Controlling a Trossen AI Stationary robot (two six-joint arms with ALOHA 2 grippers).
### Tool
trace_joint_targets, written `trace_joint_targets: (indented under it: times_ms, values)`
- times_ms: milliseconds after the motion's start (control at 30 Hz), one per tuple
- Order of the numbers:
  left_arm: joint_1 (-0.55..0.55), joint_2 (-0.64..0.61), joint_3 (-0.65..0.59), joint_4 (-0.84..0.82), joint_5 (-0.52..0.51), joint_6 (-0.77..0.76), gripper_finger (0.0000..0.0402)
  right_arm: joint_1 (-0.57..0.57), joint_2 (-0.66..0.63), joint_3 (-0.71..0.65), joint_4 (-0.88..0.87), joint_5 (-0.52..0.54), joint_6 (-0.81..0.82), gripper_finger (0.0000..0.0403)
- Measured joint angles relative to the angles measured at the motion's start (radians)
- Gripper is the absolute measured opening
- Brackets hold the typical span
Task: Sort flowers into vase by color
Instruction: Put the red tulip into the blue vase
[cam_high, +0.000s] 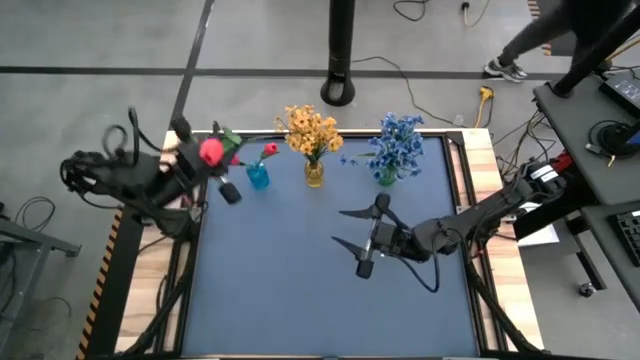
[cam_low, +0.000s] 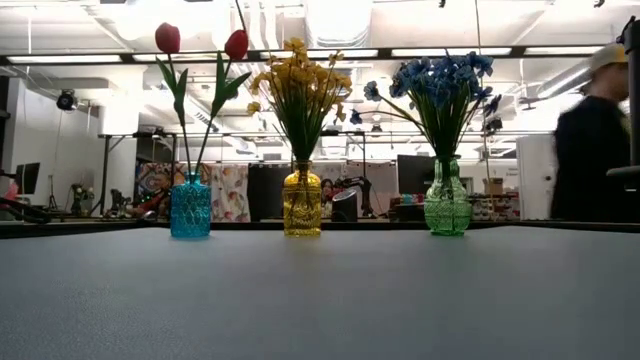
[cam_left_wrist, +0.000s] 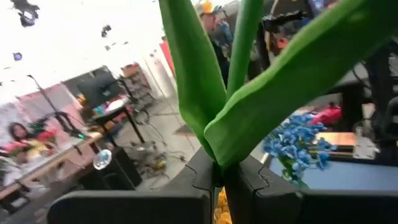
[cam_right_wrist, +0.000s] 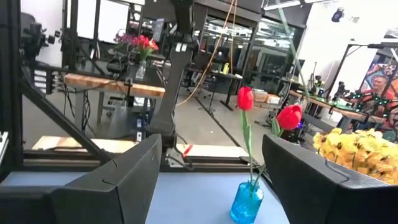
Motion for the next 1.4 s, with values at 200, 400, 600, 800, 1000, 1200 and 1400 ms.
trace_joint_targets:
  times_ms: [200,400,600,800,1000,1200,1400]
  values:
    - [0.121,0.029,0.239,-0.381,0.057,-0.161,0.0001,-0.006,0.026,-0.001,-0.001,0.000,-0.004,0.0267]
    - [0.322,0.020,0.301,-0.628,0.192,-0.341,0.0000,-0.011,0.033,-0.001,-0.003,0.000,-0.004,0.0269]
    - [0.553,0.019,0.191,-0.664,0.444,-0.412,0.0000,-0.011,0.033,-0.001,-0.003,0.000,0.006,0.0276]
    - [0.722,0.020,0.019,-0.543,0.519,-0.315,0.0000,-0.011,0.033,-0.001,-0.011,0.000,0.039,0.0274]
    - [0.851,-0.025,-0.152,-0.371,0.782,-0.297,0.0000,-0.011,0.033,-0.001,-0.012,0.000,0.038,0.0278]
    - [0.939,-0.132,-0.309,-0.285,0.853,-0.311,0.0000,-0.012,0.033,-0.001,-0.025,-0.001,0.038,0.0274]
    - [0.969,-0.183,-0.398,-0.270,0.878,-0.362,0.0000,-0.016,0.033,-0.001,-0.025,-0.001,0.041,0.0279]
